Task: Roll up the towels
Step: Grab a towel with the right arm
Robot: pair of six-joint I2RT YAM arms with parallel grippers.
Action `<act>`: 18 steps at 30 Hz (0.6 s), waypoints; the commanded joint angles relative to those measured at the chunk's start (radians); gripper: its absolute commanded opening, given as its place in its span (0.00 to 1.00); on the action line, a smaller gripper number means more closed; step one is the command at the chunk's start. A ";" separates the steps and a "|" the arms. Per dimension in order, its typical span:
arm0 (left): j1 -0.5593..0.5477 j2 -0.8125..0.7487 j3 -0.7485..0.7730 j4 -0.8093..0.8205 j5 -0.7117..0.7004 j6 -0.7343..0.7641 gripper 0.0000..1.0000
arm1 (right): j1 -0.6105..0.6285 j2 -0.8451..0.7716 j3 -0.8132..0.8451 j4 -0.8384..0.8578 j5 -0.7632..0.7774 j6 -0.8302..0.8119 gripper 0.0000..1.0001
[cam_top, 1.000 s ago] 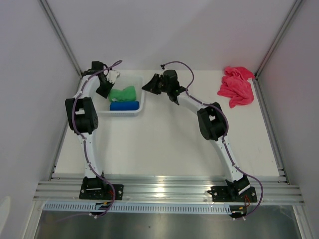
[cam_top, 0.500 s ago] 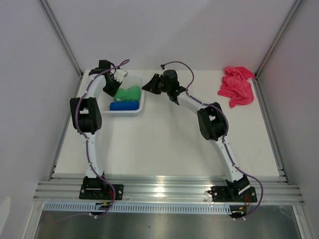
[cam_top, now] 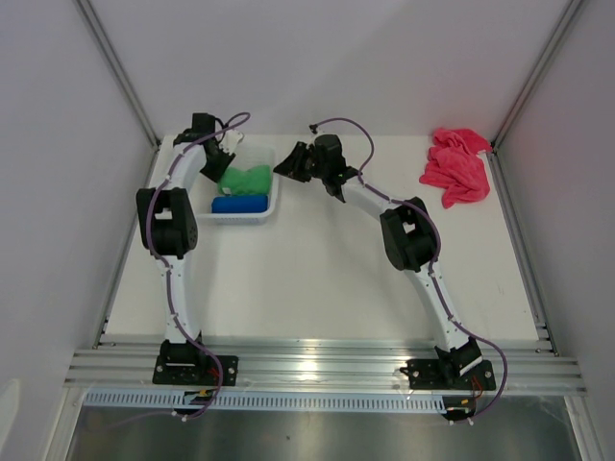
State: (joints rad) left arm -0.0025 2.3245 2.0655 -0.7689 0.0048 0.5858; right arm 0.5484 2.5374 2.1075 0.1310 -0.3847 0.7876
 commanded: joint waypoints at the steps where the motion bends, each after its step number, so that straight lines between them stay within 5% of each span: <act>1: 0.012 -0.068 0.032 0.084 -0.133 0.006 0.43 | -0.001 -0.043 -0.015 -0.054 0.036 -0.045 0.31; 8: 0.055 -0.106 0.004 0.135 -0.192 0.049 0.46 | -0.010 -0.062 -0.017 -0.042 0.030 -0.056 0.62; 11: 0.055 -0.132 -0.024 0.158 -0.198 0.058 0.47 | -0.013 -0.068 -0.017 -0.033 0.018 -0.060 0.85; 12: 0.055 -0.137 -0.022 0.160 -0.201 0.059 0.48 | -0.013 -0.072 -0.017 -0.031 0.015 -0.063 0.99; 18: 0.053 -0.184 -0.019 0.178 -0.201 0.052 0.53 | -0.015 -0.141 -0.035 -0.021 0.052 -0.157 0.99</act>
State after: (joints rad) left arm 0.0563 2.2387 2.0418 -0.6312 -0.1814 0.6304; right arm 0.5381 2.5187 2.0789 0.0788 -0.3614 0.7006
